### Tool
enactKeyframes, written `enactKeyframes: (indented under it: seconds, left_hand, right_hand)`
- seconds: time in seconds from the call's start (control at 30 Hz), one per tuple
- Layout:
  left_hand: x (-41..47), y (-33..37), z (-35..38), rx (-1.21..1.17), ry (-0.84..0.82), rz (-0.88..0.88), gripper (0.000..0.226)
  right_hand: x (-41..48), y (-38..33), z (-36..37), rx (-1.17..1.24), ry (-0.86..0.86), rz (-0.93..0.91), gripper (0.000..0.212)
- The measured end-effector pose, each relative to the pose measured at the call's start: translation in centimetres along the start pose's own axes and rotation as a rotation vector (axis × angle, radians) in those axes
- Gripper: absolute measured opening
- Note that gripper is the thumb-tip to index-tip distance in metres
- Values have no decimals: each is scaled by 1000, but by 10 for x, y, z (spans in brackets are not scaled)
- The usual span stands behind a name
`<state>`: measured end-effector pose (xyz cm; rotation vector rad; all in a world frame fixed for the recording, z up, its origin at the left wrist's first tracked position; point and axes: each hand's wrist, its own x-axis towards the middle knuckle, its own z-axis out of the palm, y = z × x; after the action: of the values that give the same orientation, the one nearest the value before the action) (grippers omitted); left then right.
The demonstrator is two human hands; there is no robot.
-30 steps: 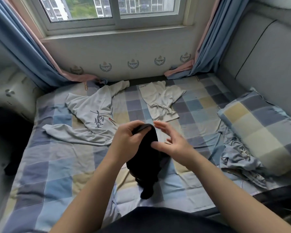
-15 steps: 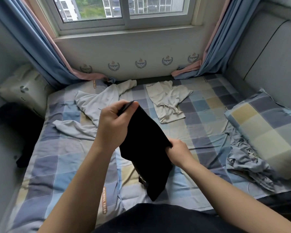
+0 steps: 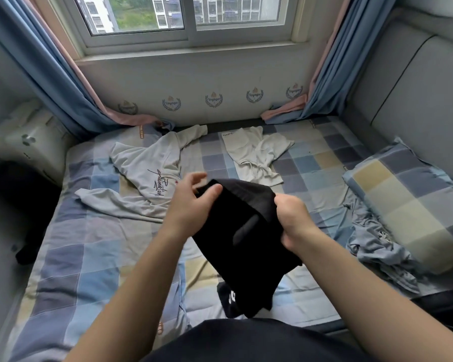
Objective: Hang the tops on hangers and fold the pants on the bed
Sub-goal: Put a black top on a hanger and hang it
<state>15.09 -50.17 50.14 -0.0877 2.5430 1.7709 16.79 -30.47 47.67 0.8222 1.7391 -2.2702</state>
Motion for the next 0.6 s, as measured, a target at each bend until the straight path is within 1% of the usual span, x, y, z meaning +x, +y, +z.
enactKeyframes:
  seconds: [0.03, 0.07, 0.13, 0.17, 0.2, 0.23, 0.27, 0.33, 0.43, 0.47, 0.53, 0.6]
  left_hand:
    - [-10, -3, 8, 2, -25, 20, 30]
    - [-19, -7, 16, -16, -90, 33, 29]
    - [-39, -15, 31, -29, -294, 58, 39]
    - [-48, -18, 39, -24, -366, 76, 43]
    - [-54, -22, 47, -18, -385, 107, 46]
    - [-59, -25, 54, 10, -353, 136, 47]
    - [-60, -27, 61, 32, -290, 162, 42]
    - [-56, -27, 67, 24, -143, 169, 19]
    - [-43, -15, 56, -143, -3, 150, 24]
    - [-38, -10, 49, -201, 31, 154, 25]
    - [-29, 0, 35, -272, 53, 137, 25]
    - [-23, 7, 24, -369, 56, 31, 25]
  right_hand:
    - [-2, -7, 2, 49, 18, 8, 28]
    - [-3, -13, 3, 82, 30, 4, 30]
    - [-5, -24, 8, 123, 37, -21, 31]
    - [-7, -29, 10, 150, 44, -33, 34]
    - [-8, -34, 14, 174, 56, -40, 35]
    - [-9, -40, 16, 190, 67, -52, 31]
    - [-9, -44, 19, 198, 69, -66, 27]
    - [-8, -52, 19, 196, 22, -110, 23]
    - [-11, -58, 9, 184, -129, -186, 20]
    - [-13, -56, 4, 156, -152, -202, 18]
    - [-17, -47, -7, 30, -143, -245, 17]
    - [-21, -27, -16, -98, -157, -284, 17]
